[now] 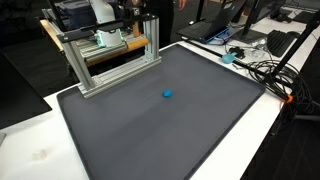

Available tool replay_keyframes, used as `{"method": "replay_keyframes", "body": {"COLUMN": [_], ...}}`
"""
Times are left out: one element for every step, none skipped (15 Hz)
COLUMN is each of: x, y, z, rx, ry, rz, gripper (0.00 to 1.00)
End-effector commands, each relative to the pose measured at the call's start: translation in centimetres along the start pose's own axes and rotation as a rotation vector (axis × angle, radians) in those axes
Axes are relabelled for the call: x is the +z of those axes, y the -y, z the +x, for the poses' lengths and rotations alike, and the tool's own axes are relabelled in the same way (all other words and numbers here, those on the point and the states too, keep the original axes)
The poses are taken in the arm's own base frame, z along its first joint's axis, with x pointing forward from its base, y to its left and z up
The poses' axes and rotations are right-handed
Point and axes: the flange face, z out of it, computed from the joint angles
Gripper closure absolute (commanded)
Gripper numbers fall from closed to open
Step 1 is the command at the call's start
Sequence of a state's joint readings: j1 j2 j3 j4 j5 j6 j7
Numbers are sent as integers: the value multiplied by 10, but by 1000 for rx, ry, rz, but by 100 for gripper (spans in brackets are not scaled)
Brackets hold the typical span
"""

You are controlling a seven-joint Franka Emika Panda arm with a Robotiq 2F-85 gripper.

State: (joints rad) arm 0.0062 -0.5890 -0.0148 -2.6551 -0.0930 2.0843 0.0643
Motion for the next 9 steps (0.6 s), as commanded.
{"method": "replay_keyframes", "body": {"x": [0,0,0,0,0,-1,-2,-3,-3], "y": [-3,-2,-2,-2,-2,-1,1,2,2], "z": [-7,-7,-7,-7,-7,-7,-7,-7,-8], "rx": [13,11,12,13,15,18,21,21,24], "ry": [5,12,13,14,16,14,13,12,15], "rz": [12,14,14,13,14,12,17,20,25], "gripper": [32,41,47,56,62,68,75,78,78]}}
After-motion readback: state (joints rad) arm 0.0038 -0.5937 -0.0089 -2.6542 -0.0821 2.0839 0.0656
